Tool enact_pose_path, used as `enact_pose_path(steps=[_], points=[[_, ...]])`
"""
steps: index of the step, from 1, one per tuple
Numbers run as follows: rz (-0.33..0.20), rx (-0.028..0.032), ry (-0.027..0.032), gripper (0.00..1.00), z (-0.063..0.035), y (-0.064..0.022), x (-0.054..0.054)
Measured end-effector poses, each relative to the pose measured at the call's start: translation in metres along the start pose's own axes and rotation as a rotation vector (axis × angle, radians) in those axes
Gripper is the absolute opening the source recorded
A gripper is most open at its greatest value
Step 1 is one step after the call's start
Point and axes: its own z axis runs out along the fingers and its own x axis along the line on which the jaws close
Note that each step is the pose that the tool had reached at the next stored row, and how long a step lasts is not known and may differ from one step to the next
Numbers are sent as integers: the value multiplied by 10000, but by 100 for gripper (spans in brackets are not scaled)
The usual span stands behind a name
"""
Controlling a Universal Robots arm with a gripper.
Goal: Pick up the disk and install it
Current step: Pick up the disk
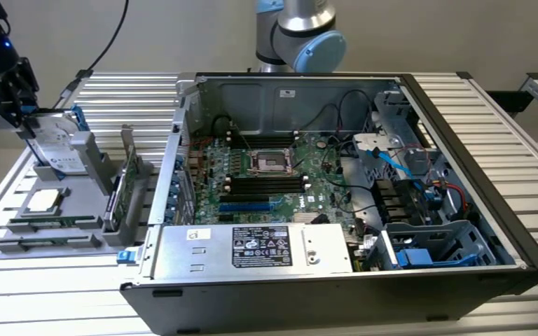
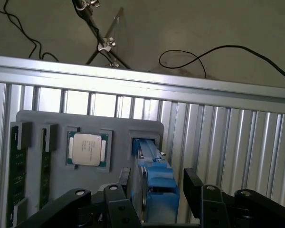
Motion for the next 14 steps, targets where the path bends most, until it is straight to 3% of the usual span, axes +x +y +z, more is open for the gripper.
enact_pose_path(steps=[14], points=[[142,0,-3,56,30,15,-5]])
